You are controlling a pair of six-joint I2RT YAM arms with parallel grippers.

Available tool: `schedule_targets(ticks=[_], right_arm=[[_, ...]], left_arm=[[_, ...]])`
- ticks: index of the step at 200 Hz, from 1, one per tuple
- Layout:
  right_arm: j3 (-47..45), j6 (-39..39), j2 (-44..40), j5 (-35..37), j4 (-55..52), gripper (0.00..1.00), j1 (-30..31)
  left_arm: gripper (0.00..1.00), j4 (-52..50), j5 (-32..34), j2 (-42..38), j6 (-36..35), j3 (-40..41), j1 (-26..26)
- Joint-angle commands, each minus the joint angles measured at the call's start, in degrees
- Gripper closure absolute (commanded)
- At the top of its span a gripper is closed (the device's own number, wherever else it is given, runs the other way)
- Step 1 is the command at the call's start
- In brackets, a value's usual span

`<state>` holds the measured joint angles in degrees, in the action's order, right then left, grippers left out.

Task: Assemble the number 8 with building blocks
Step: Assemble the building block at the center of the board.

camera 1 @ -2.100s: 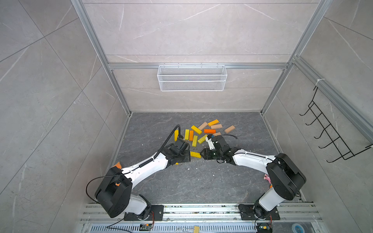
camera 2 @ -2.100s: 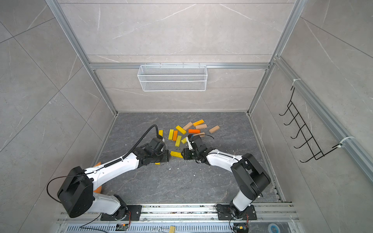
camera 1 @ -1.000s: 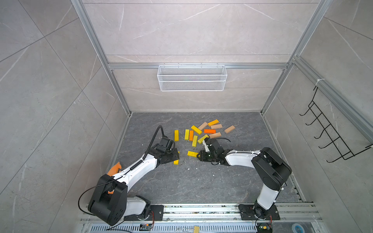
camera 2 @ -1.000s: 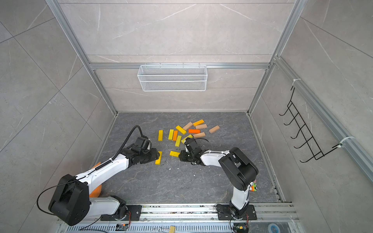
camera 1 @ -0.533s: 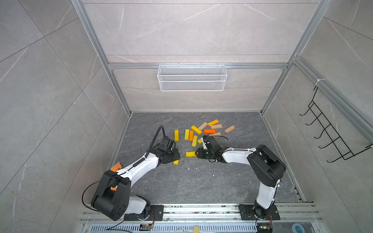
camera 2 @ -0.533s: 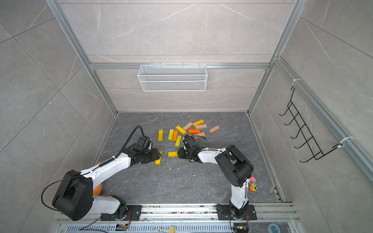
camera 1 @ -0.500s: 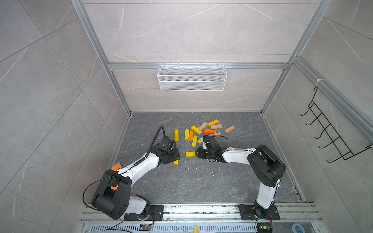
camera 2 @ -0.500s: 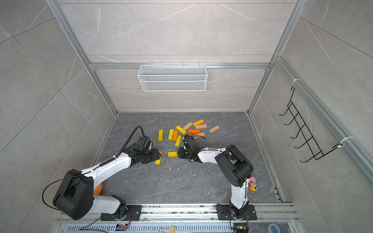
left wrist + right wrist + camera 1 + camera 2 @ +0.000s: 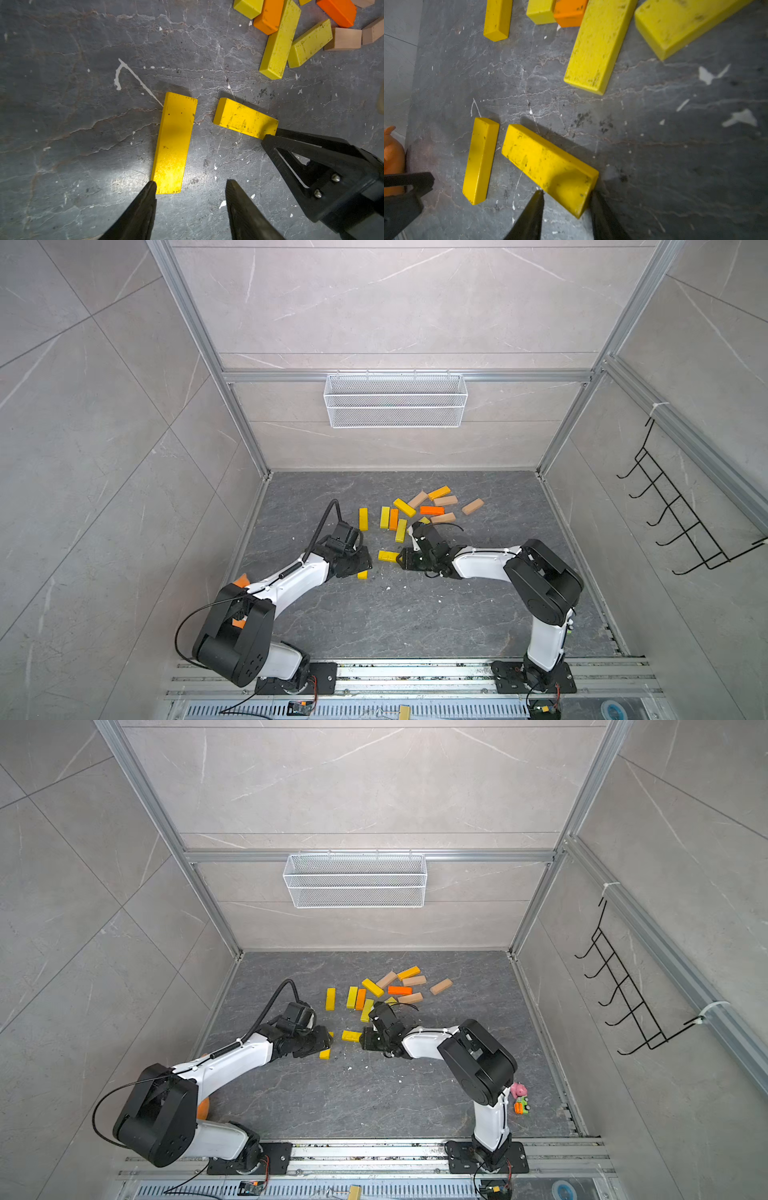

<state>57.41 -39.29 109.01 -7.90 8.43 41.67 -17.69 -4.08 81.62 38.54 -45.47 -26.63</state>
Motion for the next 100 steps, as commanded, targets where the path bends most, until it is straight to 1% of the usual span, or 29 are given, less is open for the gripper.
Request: schedule_targets(ticks=[1, 27, 56, 100], right_arm=[[1.2, -1.0, 1.9, 1.7, 0.0, 0.60, 0.6], [1.6, -0.7, 2.0, 2.8, -0.7, 0.60, 0.6], [2.6, 0.1, 2.3, 3.6, -2.0, 0.60, 0.6], [4.1, 0.6, 3.5, 2.6, -2.5, 0.62, 0.6]], left_arm=[[0.43, 0.5, 1.1, 1.1, -1.5, -0.5, 1.7], [0.43, 1.2, 0.0, 2.8, -2.2, -0.9, 3.4], [0.43, 1.9, -0.6, 4.3, -2.3, -1.5, 3.6], [0.43, 3.5, -1.8, 5.6, -1.7, -1.4, 3.7]])
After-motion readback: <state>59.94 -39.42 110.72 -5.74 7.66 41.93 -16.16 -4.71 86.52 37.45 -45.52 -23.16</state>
